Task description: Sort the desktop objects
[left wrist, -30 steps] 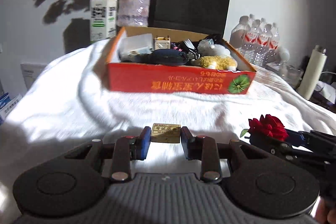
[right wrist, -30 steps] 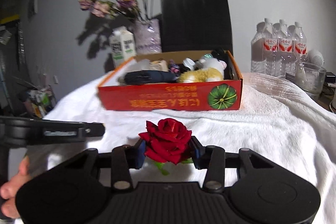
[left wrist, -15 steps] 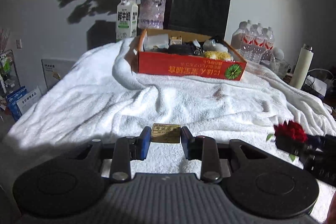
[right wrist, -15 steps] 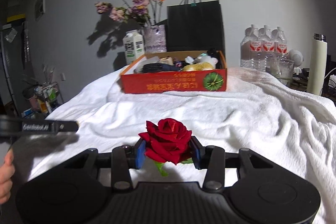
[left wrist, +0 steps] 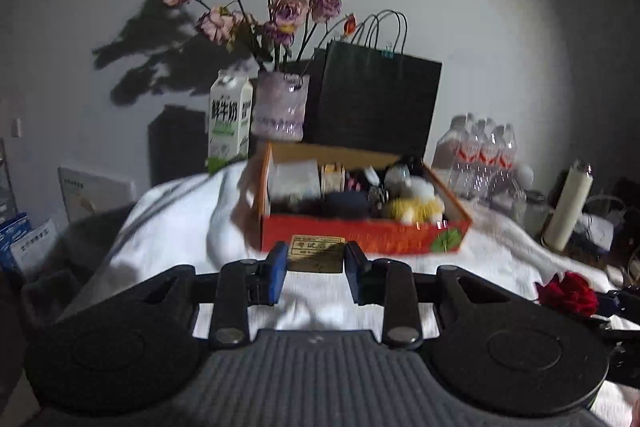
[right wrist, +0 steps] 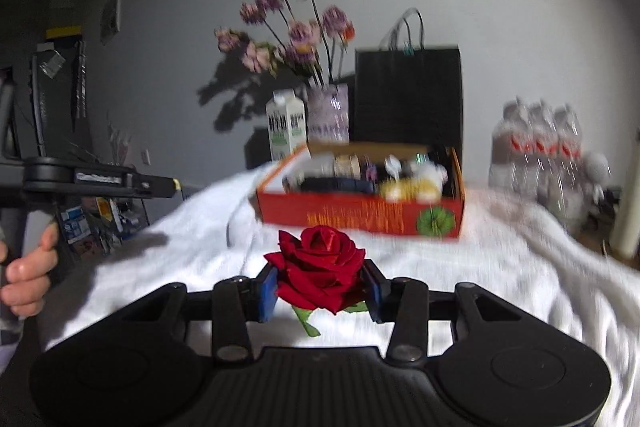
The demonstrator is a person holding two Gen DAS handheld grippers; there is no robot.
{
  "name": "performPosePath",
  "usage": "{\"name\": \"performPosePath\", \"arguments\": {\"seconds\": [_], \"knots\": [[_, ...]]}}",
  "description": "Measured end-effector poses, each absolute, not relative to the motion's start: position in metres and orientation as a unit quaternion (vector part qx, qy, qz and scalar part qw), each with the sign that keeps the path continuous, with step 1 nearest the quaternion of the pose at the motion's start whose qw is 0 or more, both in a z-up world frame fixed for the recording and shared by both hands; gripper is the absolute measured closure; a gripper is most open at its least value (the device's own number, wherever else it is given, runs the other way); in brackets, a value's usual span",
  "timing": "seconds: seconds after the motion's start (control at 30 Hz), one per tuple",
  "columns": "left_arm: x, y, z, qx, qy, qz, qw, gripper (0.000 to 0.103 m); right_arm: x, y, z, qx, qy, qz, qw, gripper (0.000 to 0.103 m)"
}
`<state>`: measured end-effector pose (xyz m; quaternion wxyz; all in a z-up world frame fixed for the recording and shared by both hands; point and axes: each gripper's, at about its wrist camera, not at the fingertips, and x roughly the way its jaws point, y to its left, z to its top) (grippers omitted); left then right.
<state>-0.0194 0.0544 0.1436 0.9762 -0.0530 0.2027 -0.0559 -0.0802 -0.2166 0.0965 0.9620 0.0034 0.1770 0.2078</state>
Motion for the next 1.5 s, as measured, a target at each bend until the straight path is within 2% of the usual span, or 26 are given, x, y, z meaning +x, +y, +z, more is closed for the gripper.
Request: {"name": "performPosePath", "arguments": {"seconds": [0.1, 0.27, 0.53, 0.57, 0.6, 0.67, 0.73, 0.77, 0.8, 0.87, 0.93, 1.2, 1.5], "knots": [[0.038, 0.057, 0.155, -0.051, 0.206, -0.047, 0.976, 0.072, -0.035, -0.223, 0.127, 0.02, 0.147, 0.228, 0.962, 0.061], [0.136, 0.049, 0.148, -0.049, 0.256, -0.033, 0.965, 0.072, 0.089, -0.233, 0.15, 0.118, 0.205, 0.242, 0.941, 0.061], [0.234, 0.022, 0.107, -0.047, 0.339, -0.009, 0.939, 0.071, 0.256, -0.191, 0.114, 0.11, 0.328, 0.168, 0.923, 0.061], [0.24, 0.02, 0.105, -0.04, 0.343, -0.012, 0.939, 0.07, 0.27, -0.187, 0.106, 0.108, 0.343, 0.164, 0.919, 0.058], [0.244, 0.019, 0.104, -0.034, 0.343, -0.014, 0.939, 0.067, 0.28, -0.184, 0.1, 0.11, 0.358, 0.157, 0.914, 0.054], [0.251, 0.016, 0.104, -0.017, 0.341, -0.016, 0.94, 0.044, 0.295, -0.178, 0.092, 0.104, 0.376, 0.15, 0.908, 0.043], [0.252, 0.014, 0.11, -0.003, 0.328, -0.012, 0.945, 0.032, 0.299, -0.178, 0.096, 0.09, 0.364, 0.13, 0.918, 0.036], [0.253, 0.012, 0.113, 0.0, 0.323, -0.013, 0.946, 0.024, 0.299, -0.178, 0.1, 0.083, 0.354, 0.12, 0.924, 0.029], [0.255, 0.011, 0.115, 0.001, 0.321, -0.016, 0.947, 0.02, 0.297, -0.18, 0.102, 0.079, 0.346, 0.119, 0.927, 0.023], [0.258, 0.011, 0.12, -0.002, 0.323, -0.01, 0.946, 0.01, 0.296, -0.186, 0.107, 0.079, 0.336, 0.125, 0.93, 0.022], [0.259, 0.011, 0.124, -0.012, 0.326, 0.003, 0.945, 0.005, 0.29, -0.19, 0.112, 0.067, 0.329, 0.112, 0.935, 0.022], [0.233, 0.004, 0.128, -0.005, 0.348, 0.031, 0.937, 0.002, 0.258, -0.201, 0.122, -0.012, 0.317, 0.072, 0.946, 0.021], [0.143, 0.006, 0.133, 0.012, 0.348, 0.021, 0.937, 0.002, 0.164, -0.202, 0.13, -0.075, 0.276, 0.118, 0.951, 0.018]]}}
